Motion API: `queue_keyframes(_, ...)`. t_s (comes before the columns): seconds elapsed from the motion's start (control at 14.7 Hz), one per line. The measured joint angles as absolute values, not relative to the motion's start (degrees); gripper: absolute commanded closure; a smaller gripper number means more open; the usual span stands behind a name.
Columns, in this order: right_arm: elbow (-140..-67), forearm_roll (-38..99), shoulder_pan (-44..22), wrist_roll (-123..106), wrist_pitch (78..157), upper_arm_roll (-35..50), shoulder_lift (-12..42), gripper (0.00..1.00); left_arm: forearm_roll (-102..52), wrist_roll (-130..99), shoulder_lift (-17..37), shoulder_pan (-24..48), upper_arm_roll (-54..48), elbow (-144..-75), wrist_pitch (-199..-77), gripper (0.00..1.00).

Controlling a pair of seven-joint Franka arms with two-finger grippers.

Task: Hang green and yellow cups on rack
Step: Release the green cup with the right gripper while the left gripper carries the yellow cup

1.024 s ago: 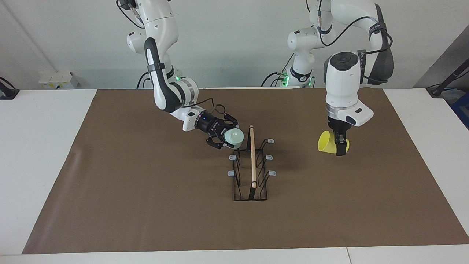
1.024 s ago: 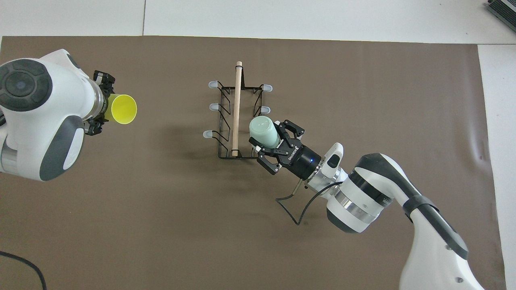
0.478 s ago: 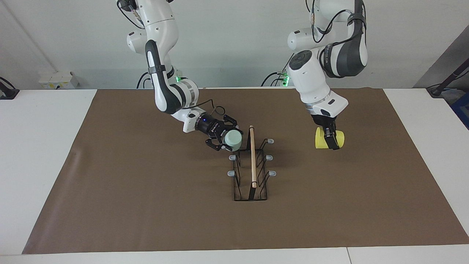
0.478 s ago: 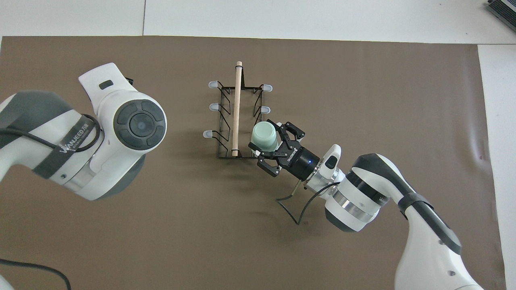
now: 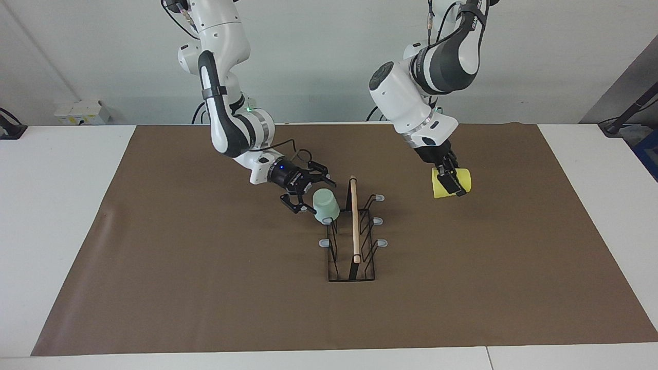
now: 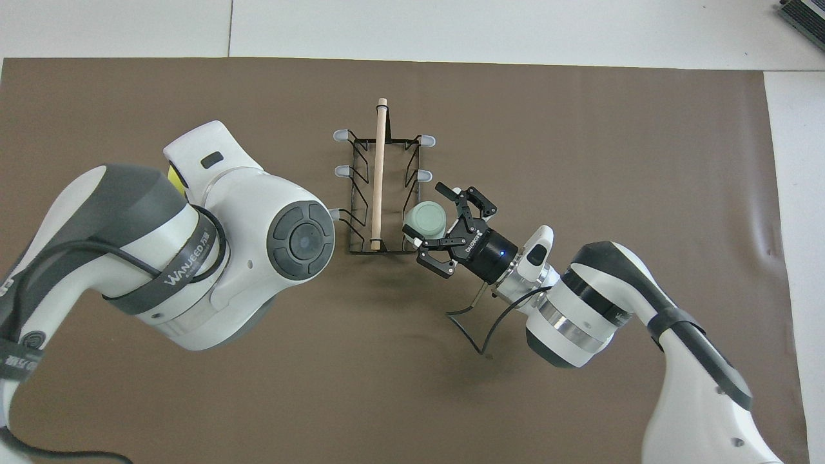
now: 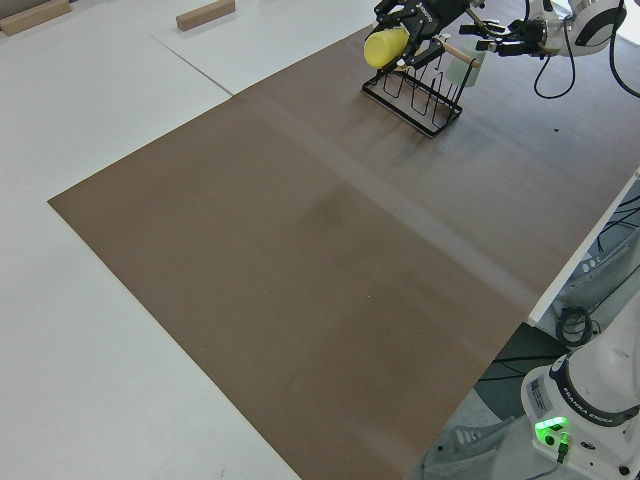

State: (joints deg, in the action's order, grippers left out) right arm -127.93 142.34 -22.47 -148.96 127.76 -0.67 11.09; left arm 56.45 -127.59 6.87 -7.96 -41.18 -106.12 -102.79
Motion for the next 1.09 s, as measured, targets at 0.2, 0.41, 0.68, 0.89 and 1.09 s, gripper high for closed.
queue_keyframes(0.2,-127.95,134.49,-17.23,-148.97,132.09,-0.7,6.65,0.0,61.52,-131.11,6.97,-7.52,-44.87,-106.55,-97.08,1.0)
queue_keyframes(0.41,-127.9,120.59,-11.0,-148.95,132.53,-0.81,5.69,0.0,67.36,-133.37,7.91,-3.88,-45.86,-107.67,-91.75,1.0)
queue_keyframes(0.68,-126.35,100.34,-0.87,-148.75,131.07,-0.96,5.52,0.0,77.89,-134.11,14.68,3.35,-45.94,-107.55,-82.5,1.0)
queue_keyframes(0.89,-124.01,84.15,4.77,-146.01,130.45,-1.06,5.51,0.0,83.52,-135.19,20.29,6.81,-45.93,-106.82,-76.84,1.0)
queue_keyframes(1.09,-121.78,69.97,6.7,-141.01,130.73,-1.14,5.5,0.0,85.7,-135.23,21.94,8.48,-45.92,-106.64,-76.18,1.0)
